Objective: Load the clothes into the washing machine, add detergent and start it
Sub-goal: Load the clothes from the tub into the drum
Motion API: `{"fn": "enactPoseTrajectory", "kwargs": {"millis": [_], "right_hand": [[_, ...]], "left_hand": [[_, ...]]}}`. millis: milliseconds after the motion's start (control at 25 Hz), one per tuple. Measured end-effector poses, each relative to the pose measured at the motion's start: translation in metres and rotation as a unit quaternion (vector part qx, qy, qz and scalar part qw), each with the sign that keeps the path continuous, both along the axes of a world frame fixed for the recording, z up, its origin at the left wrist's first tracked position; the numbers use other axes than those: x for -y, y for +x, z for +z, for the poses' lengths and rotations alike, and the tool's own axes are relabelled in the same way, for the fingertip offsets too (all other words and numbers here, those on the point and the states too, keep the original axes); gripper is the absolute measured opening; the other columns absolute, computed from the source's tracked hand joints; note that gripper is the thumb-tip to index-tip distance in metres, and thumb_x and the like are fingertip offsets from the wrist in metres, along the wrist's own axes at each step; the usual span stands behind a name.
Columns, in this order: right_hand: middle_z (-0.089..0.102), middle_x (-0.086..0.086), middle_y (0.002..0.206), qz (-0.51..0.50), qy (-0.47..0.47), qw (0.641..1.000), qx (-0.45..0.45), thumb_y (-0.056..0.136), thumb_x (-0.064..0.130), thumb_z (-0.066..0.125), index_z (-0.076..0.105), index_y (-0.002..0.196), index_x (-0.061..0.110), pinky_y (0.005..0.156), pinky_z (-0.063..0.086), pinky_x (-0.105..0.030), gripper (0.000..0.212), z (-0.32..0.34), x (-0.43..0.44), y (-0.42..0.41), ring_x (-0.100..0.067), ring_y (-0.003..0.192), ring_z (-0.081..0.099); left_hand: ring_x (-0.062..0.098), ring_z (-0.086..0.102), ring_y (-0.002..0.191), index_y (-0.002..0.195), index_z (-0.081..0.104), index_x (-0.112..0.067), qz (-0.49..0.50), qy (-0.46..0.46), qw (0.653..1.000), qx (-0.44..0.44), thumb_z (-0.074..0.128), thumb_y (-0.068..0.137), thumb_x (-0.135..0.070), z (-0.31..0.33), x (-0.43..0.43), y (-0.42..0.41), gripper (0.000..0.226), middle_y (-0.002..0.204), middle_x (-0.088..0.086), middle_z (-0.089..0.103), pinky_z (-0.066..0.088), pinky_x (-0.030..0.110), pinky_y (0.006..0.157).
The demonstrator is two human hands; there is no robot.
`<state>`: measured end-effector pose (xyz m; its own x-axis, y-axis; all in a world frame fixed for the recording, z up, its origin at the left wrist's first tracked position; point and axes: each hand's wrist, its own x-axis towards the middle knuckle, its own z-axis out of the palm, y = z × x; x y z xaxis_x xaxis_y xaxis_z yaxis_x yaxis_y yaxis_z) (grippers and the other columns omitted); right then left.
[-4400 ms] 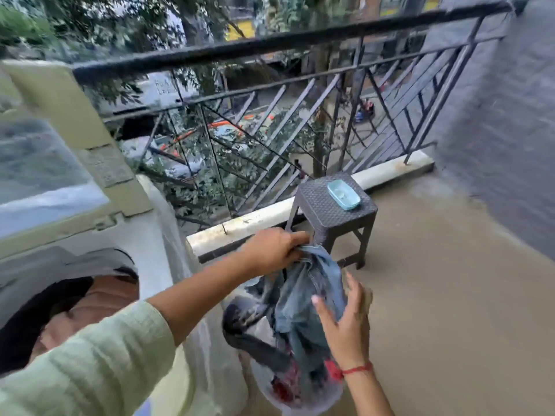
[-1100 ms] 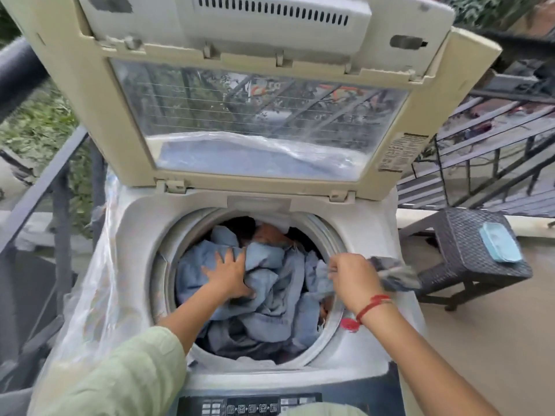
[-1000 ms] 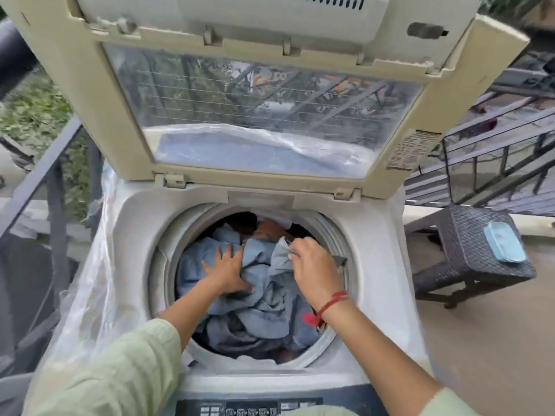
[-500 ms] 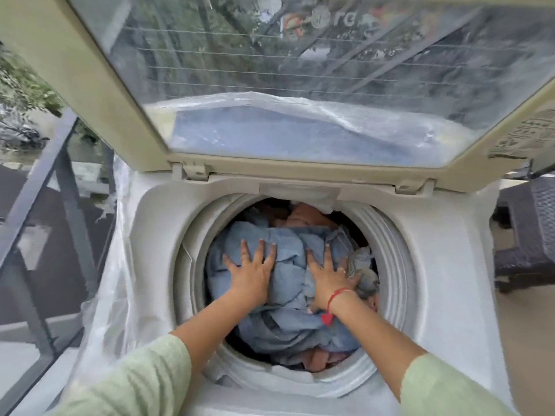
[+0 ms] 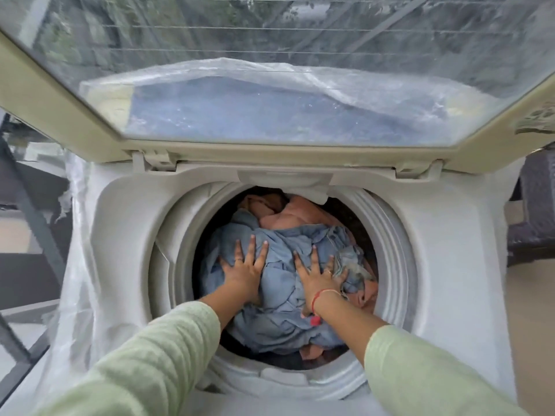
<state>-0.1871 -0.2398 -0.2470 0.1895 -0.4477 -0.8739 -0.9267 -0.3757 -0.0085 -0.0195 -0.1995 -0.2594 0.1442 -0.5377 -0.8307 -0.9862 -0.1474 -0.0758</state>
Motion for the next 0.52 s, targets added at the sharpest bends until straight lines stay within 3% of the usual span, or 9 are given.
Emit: {"fn": "enactPoseTrajectory", "kwargs": {"millis": [200,280,360,440,520], "right_hand": [[-0.016,-0.009,0.157,-0.053,0.034,0.998,-0.007,0.074,0.035,0.075,-0.018,0.143,0.041,0.108,0.011,-0.069,0.116,0.031,0.050,-0.007,-0.042,0.143,0.000],[0.013,-0.020,0.155,-0.081,0.032,0.996,0.010,0.084,0.028,0.066,0.004,0.149,0.028,0.111,0.022,-0.059,0.090,0.055,0.054,-0.026,-0.039,0.140,0.021],[0.042,-0.015,0.143,-0.094,0.043,0.992,0.074,0.091,0.020,0.056,0.034,0.142,0.012,0.106,0.036,-0.041,0.056,0.083,0.051,-0.043,-0.033,0.129,0.042],[0.051,-0.008,0.135,-0.123,0.073,0.977,0.156,0.089,0.022,0.060,0.045,0.134,0.011,0.098,0.041,-0.032,0.048,0.122,0.047,-0.048,-0.027,0.122,0.051],[0.055,-0.006,0.131,-0.151,0.035,0.948,0.277,0.084,0.030,0.067,0.048,0.131,0.015,0.095,0.044,-0.029,0.053,0.166,0.036,-0.053,-0.024,0.117,0.055]], "left_hand": [[0.042,-0.018,0.142,0.143,-0.029,-0.029,0.010,0.027,0.999,-0.020,0.078,0.064,-0.055,0.039,0.050,-0.001,0.136,0.154,0.004,-0.031,0.008,0.075,0.104],[0.040,-0.008,0.144,0.149,-0.016,-0.028,0.043,0.008,0.998,-0.054,0.076,0.067,-0.055,0.062,0.046,-0.003,0.126,0.158,0.006,-0.018,0.013,0.072,0.107],[0.035,0.017,0.143,0.151,0.008,-0.022,0.081,-0.021,0.990,-0.117,0.073,0.073,-0.053,0.091,0.036,-0.013,0.106,0.158,0.011,0.011,0.027,0.057,0.110],[0.023,0.043,0.131,0.143,0.037,-0.018,0.113,-0.136,0.960,-0.217,0.068,0.082,-0.044,0.125,0.026,-0.031,0.074,0.146,0.006,0.042,0.040,0.035,0.103],[0.011,0.054,0.116,0.128,0.055,-0.019,0.145,-0.304,0.897,-0.288,0.065,0.086,-0.036,0.163,0.015,-0.056,0.046,0.130,-0.002,0.058,0.042,0.023,0.091]]}}
